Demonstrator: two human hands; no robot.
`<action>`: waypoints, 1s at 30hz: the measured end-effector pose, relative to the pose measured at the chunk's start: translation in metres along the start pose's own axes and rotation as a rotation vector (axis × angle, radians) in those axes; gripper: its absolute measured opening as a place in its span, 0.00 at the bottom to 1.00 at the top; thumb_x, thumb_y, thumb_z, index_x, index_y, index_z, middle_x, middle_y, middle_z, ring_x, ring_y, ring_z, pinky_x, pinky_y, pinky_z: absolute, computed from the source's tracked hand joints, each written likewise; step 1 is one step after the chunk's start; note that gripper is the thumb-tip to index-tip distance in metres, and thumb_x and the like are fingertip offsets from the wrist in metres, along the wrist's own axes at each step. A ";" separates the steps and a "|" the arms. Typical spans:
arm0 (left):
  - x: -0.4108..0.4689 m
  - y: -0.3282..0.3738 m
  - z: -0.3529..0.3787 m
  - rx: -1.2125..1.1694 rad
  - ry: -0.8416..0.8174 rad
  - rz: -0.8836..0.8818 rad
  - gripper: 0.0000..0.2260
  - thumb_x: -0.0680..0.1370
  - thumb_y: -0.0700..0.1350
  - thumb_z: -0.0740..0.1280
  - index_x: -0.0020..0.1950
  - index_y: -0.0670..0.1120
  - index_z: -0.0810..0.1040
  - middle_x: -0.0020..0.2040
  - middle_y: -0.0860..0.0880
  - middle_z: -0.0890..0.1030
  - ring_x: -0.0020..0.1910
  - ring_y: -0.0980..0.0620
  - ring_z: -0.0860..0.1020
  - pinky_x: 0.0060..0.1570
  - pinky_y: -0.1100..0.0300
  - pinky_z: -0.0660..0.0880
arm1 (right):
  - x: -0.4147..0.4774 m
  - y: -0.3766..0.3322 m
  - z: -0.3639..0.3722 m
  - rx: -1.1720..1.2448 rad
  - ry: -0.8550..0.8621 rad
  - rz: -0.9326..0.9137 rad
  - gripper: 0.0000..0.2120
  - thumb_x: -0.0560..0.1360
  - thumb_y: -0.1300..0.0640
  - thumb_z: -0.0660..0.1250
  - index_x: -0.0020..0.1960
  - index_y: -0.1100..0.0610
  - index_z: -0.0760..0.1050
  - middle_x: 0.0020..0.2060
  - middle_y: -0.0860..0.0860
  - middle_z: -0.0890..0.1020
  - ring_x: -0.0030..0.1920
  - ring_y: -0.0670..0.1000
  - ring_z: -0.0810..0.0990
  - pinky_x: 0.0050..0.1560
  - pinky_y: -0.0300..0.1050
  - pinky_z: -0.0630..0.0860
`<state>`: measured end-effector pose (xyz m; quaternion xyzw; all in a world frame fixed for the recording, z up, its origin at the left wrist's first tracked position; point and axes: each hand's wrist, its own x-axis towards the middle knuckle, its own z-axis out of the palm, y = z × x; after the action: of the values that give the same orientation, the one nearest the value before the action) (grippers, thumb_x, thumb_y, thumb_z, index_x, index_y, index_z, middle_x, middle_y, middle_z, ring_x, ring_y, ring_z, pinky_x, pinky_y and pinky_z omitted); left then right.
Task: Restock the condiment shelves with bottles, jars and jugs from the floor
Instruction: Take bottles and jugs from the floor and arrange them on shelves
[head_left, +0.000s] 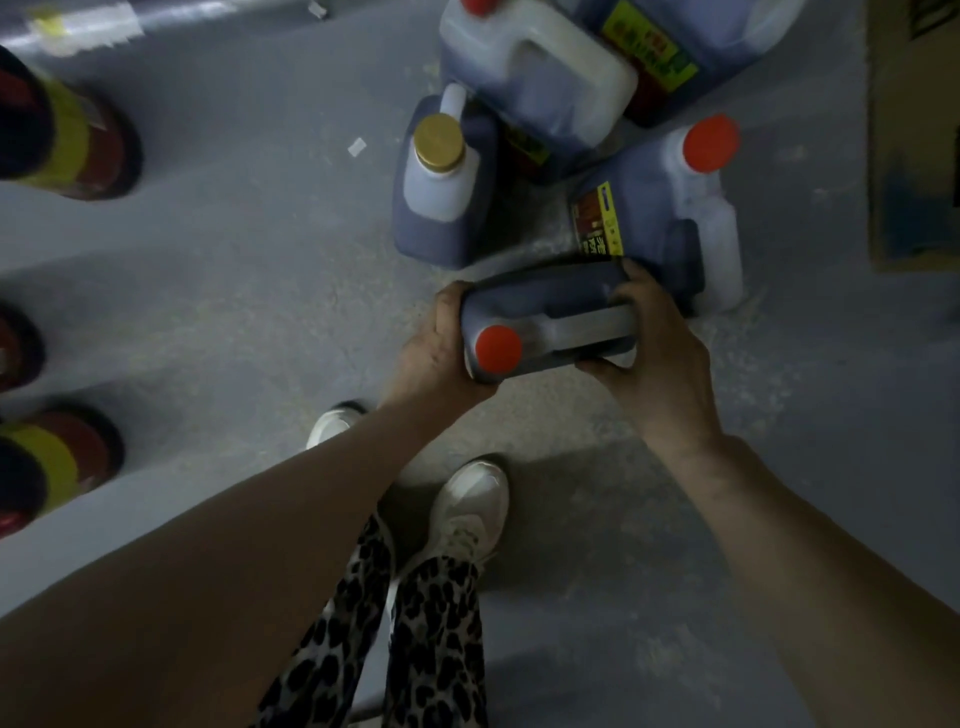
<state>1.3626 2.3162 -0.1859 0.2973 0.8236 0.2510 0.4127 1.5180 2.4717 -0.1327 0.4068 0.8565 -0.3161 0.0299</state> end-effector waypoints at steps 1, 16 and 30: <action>0.001 0.001 -0.002 -0.009 -0.006 -0.001 0.42 0.67 0.45 0.79 0.75 0.50 0.60 0.68 0.50 0.72 0.63 0.52 0.73 0.57 0.66 0.66 | -0.001 -0.001 0.000 -0.009 0.000 0.000 0.30 0.66 0.57 0.81 0.63 0.62 0.73 0.74 0.54 0.71 0.67 0.47 0.69 0.55 0.28 0.62; -0.055 -0.063 -0.073 0.078 -0.091 -0.004 0.44 0.66 0.40 0.80 0.77 0.43 0.61 0.69 0.43 0.73 0.64 0.41 0.76 0.62 0.49 0.74 | -0.036 -0.032 0.049 0.190 -0.311 -0.014 0.46 0.67 0.53 0.81 0.78 0.48 0.59 0.71 0.46 0.72 0.61 0.33 0.69 0.57 0.22 0.67; -0.034 -0.088 -0.072 -0.074 -0.094 0.034 0.43 0.62 0.44 0.83 0.72 0.49 0.66 0.62 0.52 0.77 0.60 0.53 0.77 0.59 0.57 0.76 | 0.002 -0.016 0.075 0.442 -0.487 0.202 0.49 0.58 0.49 0.85 0.69 0.33 0.60 0.54 0.23 0.72 0.53 0.19 0.68 0.46 0.18 0.68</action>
<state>1.2942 2.2192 -0.1876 0.3071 0.7884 0.2739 0.4572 1.4898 2.4228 -0.1850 0.3989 0.6905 -0.5772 0.1758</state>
